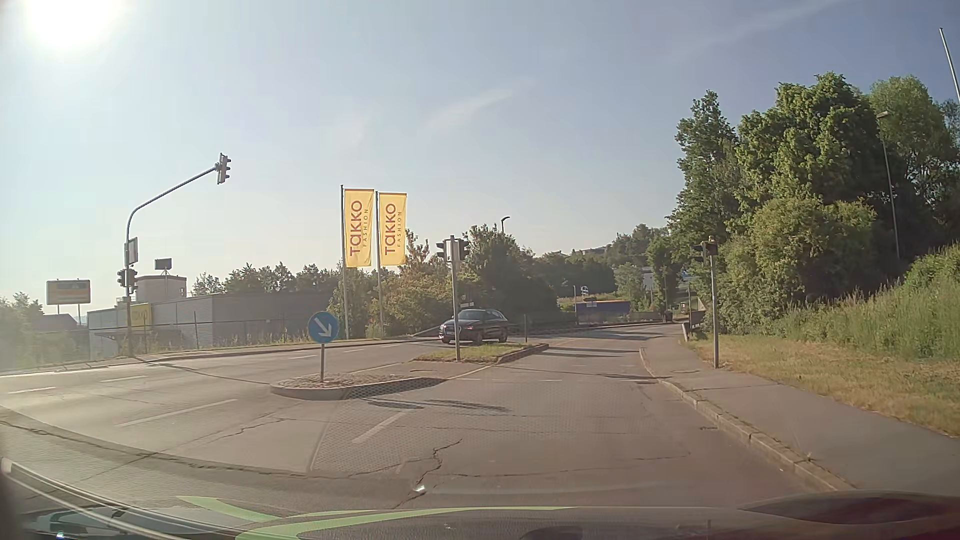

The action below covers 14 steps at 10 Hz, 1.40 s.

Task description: Follow the waypoints while adhering to traffic rules and regulations

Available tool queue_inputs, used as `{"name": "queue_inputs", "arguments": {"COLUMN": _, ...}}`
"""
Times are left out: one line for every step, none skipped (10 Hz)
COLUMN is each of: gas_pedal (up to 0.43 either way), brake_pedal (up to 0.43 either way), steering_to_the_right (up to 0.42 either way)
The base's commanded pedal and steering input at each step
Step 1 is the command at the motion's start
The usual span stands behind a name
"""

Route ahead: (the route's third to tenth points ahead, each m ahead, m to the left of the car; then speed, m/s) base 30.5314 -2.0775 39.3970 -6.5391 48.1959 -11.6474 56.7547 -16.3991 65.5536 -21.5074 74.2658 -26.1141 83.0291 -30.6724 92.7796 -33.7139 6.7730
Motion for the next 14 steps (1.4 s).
{"name": "queue_inputs", "arguments": {"gas_pedal": 0.311, "brake_pedal": 0.0, "steering_to_the_right": 0.061}}
{"name": "queue_inputs", "arguments": {"gas_pedal": 0.311, "brake_pedal": 0.0, "steering_to_the_right": 0.059}}
{"name": "queue_inputs", "arguments": {"gas_pedal": 0.287, "brake_pedal": 0.0, "steering_to_the_right": 0.058}}
{"name": "queue_inputs", "arguments": {"gas_pedal": 0.26, "brake_pedal": 0.0, "steering_to_the_right": 0.055}}
{"name": "queue_inputs", "arguments": {"gas_pedal": 0.26, "brake_pedal": 0.0, "steering_to_the_right": 0.052}}
{"name": "queue_inputs", "arguments": {"gas_pedal": 0.26, "brake_pedal": 0.0, "steering_to_the_right": 0.049}}
{"name": "queue_inputs", "arguments": {"gas_pedal": 0.26, "brake_pedal": 0.0, "steering_to_the_right": 0.046}}
{"name": "queue_inputs", "arguments": {"gas_pedal": 0.26, "brake_pedal": 0.0, "steering_to_the_right": 0.043}}
{"name": "queue_inputs", "arguments": {"gas_pedal": 0.248, "brake_pedal": 0.0, "steering_to_the_right": 0.04}}
{"name": "queue_inputs", "arguments": {"gas_pedal": 0.248, "brake_pedal": 0.0, "steering_to_the_right": 0.037}}
{"name": "queue_inputs", "arguments": {"gas_pedal": 0.248, "brake_pedal": 0.0, "steering_to_the_right": 0.035}}
{"name": "queue_inputs", "arguments": {"gas_pedal": 0.248, "brake_pedal": 0.0, "steering_to_the_right": 0.035}}
{"name": "queue_inputs", "arguments": {"gas_pedal": 0.22, "brake_pedal": 0.0, "steering_to_the_right": 0.035}}
{"name": "queue_inputs", "arguments": {"gas_pedal": 0.22, "brake_pedal": 0.0, "steering_to_the_right": 0.035}}
